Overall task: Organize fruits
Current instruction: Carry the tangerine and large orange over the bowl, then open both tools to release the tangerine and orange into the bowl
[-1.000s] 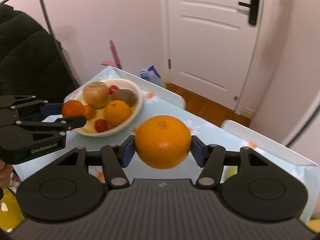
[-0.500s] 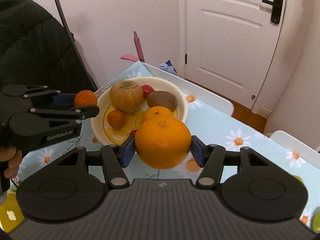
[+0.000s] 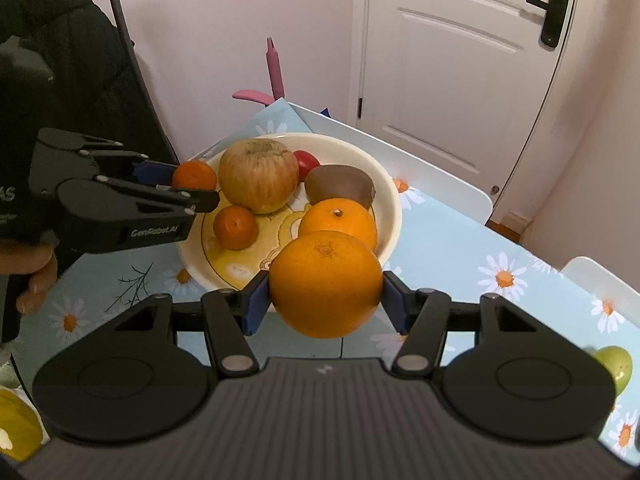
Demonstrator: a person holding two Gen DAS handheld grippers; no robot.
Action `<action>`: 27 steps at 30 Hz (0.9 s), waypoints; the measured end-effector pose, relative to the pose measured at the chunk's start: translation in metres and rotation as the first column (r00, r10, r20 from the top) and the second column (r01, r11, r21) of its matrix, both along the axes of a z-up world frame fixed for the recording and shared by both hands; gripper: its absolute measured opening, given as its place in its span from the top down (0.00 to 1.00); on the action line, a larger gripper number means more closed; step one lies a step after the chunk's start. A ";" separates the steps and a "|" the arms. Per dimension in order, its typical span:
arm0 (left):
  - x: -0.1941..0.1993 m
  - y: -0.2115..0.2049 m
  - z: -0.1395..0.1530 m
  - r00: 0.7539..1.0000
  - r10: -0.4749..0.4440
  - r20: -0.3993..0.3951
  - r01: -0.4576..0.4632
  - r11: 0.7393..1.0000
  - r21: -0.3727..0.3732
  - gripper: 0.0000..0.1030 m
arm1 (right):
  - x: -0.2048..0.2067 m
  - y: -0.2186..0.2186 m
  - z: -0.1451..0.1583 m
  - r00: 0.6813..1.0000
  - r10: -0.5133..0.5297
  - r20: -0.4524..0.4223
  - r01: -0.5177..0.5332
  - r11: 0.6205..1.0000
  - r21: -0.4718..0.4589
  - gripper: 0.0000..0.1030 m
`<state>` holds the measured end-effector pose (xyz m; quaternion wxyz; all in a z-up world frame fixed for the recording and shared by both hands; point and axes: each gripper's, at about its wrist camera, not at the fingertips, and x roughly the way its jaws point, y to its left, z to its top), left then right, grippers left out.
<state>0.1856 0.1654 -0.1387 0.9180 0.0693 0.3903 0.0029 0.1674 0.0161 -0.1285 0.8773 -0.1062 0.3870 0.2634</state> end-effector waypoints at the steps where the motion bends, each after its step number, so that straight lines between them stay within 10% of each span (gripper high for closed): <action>1: 0.001 0.001 -0.001 1.000 -0.004 -0.003 0.004 1.000 0.000 0.60 | 0.000 0.001 -0.001 1.000 -0.002 -0.001 0.002 1.000 0.000 0.28; 3: 0.002 0.002 -0.002 1.000 -0.009 -0.008 0.009 1.000 0.006 0.56 | -0.002 0.002 -0.002 1.000 -0.004 0.000 0.004 1.000 -0.003 0.28; 7: -0.004 0.004 0.004 1.000 0.004 0.016 -0.004 1.000 0.012 0.11 | -0.004 0.003 -0.001 1.000 0.001 0.007 -0.001 1.000 -0.002 0.28; 27: -0.046 0.014 0.035 0.996 0.034 0.080 -0.032 0.999 -0.028 0.02 | -0.002 0.032 -0.004 0.987 0.159 0.035 -0.158 0.987 -0.033 0.28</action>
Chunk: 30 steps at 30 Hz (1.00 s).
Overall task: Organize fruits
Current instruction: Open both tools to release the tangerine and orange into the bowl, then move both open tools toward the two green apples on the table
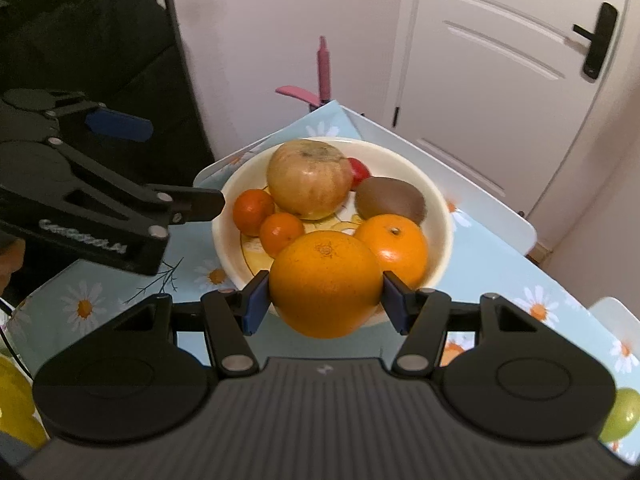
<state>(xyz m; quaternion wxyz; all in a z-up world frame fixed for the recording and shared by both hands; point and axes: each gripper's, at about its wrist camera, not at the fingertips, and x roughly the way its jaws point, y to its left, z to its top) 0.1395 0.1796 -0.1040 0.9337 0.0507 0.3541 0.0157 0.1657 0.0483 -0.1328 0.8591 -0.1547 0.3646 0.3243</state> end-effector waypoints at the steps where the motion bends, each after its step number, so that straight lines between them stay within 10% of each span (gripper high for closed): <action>1: -0.001 0.001 0.000 1.000 0.001 0.002 -0.001 1.000 0.000 0.02 | 0.000 0.003 -0.002 1.000 0.013 0.008 -0.013 1.000 -0.005 0.28; 12: -0.004 0.005 -0.003 1.000 -0.001 0.009 0.001 1.000 0.000 0.02 | 0.004 0.019 -0.013 0.996 0.077 0.041 -0.077 0.997 -0.021 0.27; 16: -0.005 0.005 -0.002 1.000 -0.003 0.009 0.003 1.000 -0.001 0.02 | -0.009 0.017 -0.007 0.987 0.076 0.139 -0.073 0.997 -0.029 0.00; 30: -0.013 -0.005 0.010 1.000 -0.012 0.022 0.012 1.000 0.006 0.02 | -0.025 -0.007 0.015 0.987 -0.004 0.163 0.006 1.000 -0.011 0.00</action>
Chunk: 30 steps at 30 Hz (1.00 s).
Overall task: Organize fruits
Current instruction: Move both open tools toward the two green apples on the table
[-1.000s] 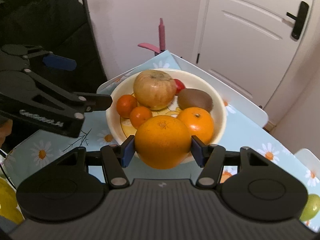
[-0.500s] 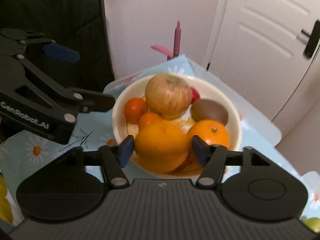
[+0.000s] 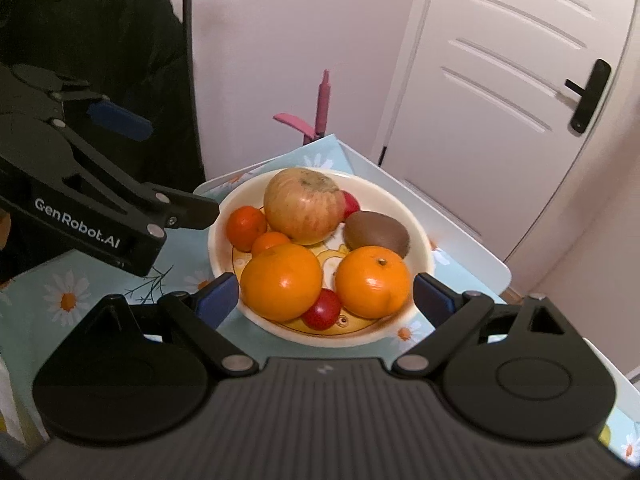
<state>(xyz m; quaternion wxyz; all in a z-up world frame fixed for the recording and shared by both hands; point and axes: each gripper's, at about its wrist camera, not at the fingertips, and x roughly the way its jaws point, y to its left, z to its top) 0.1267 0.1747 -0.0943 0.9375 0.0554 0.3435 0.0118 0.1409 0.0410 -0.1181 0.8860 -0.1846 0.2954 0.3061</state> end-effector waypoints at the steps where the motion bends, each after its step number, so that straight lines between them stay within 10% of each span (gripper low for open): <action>1: -0.001 -0.002 0.002 1.000 0.000 0.003 0.000 1.000 0.002 0.02 | -0.002 -0.002 0.003 1.000 -0.004 0.001 0.004 1.000 0.005 0.00; 30: -0.026 -0.171 0.046 0.995 -0.077 0.057 0.075 0.996 0.046 0.02 | -0.041 -0.229 0.052 0.956 -0.259 -0.136 0.279 0.946 0.163 0.00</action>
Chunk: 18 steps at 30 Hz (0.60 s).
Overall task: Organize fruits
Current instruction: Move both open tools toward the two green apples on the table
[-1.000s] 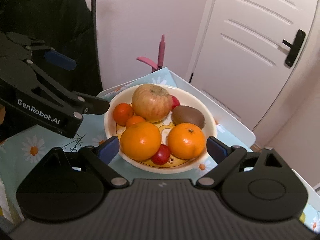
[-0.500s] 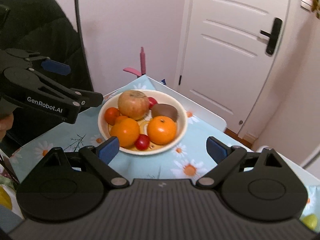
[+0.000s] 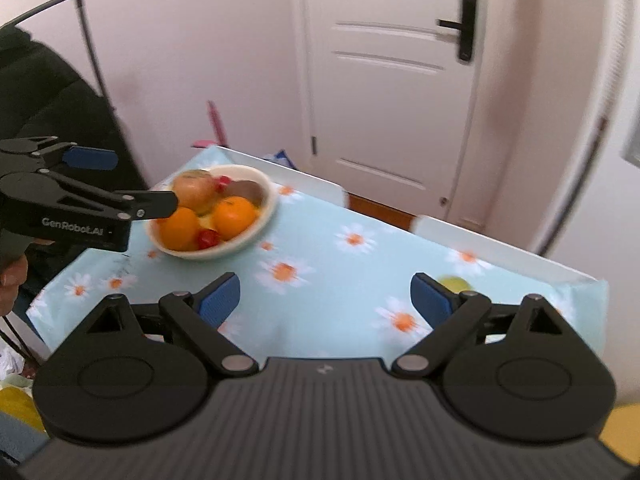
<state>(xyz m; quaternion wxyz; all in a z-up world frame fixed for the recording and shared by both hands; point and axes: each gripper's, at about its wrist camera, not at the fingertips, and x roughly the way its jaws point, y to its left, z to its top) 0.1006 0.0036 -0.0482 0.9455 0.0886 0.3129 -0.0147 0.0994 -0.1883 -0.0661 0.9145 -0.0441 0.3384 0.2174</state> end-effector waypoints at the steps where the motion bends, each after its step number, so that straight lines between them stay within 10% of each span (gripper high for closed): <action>1: 0.001 -0.010 -0.001 1.000 -0.010 -0.002 0.010 1.000 -0.001 0.02 | 0.000 -0.011 -0.001 1.000 -0.013 -0.002 0.013 1.000 -0.001 0.00; 11: 0.025 -0.105 -0.025 0.991 -0.130 -0.025 0.130 0.991 0.014 0.02 | 0.005 -0.110 -0.022 0.981 -0.189 -0.043 0.189 0.982 0.009 0.00; 18: 0.052 -0.152 -0.050 0.974 -0.219 -0.062 0.221 0.975 0.022 0.02 | 0.016 -0.150 -0.045 0.912 -0.393 -0.116 0.403 0.912 0.074 0.00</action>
